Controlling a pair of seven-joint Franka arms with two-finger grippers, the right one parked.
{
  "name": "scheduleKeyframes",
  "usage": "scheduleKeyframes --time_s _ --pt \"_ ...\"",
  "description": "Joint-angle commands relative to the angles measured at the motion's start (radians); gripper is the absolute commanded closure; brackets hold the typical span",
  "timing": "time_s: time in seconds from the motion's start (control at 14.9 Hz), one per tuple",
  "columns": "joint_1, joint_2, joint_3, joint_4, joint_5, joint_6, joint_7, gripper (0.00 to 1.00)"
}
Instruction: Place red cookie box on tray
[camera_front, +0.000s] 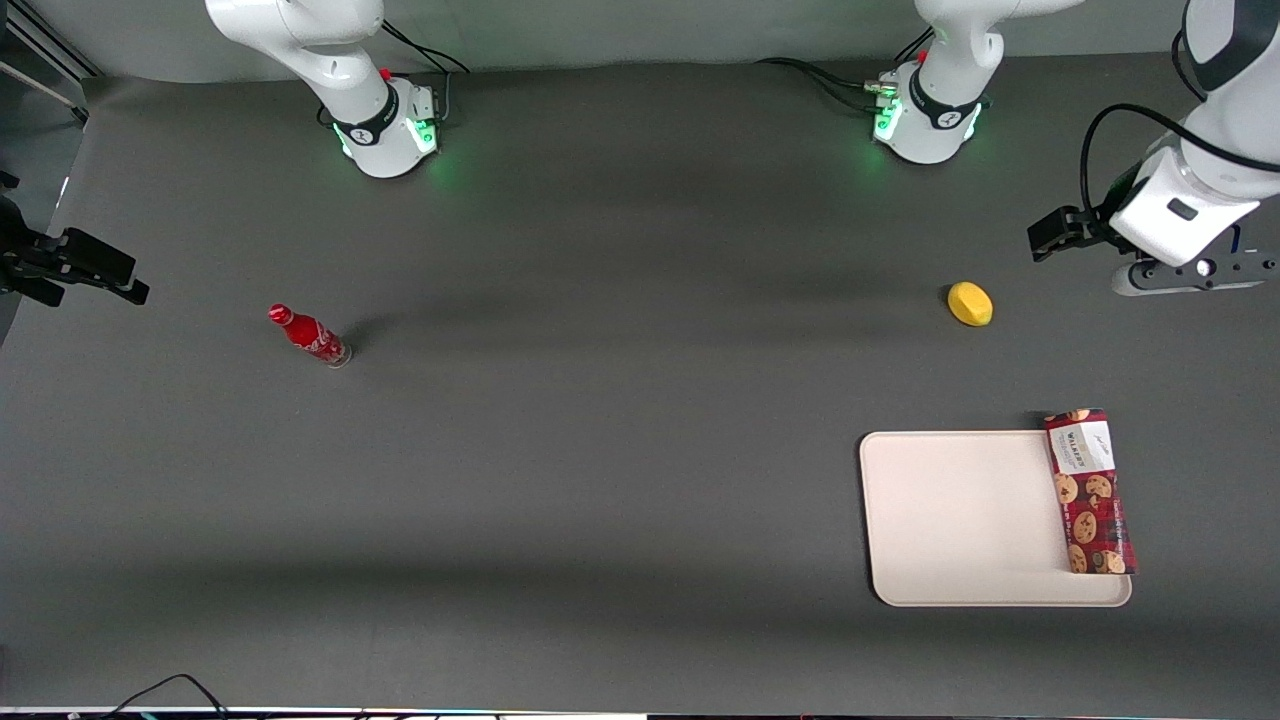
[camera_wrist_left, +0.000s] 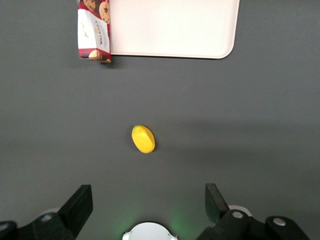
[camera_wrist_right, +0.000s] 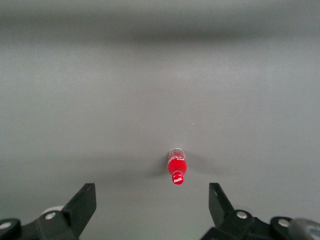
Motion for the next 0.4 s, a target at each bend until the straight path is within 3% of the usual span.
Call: scheduleKeyframes --time_s 0.0,0.34 --pt "-0.018 0.007 0.020 0.017 -0.045 0.006 0.005 0.00" --pt "-0.027 0.101 0.025 0.144 -0.060 -0.054 0.019 0.00"
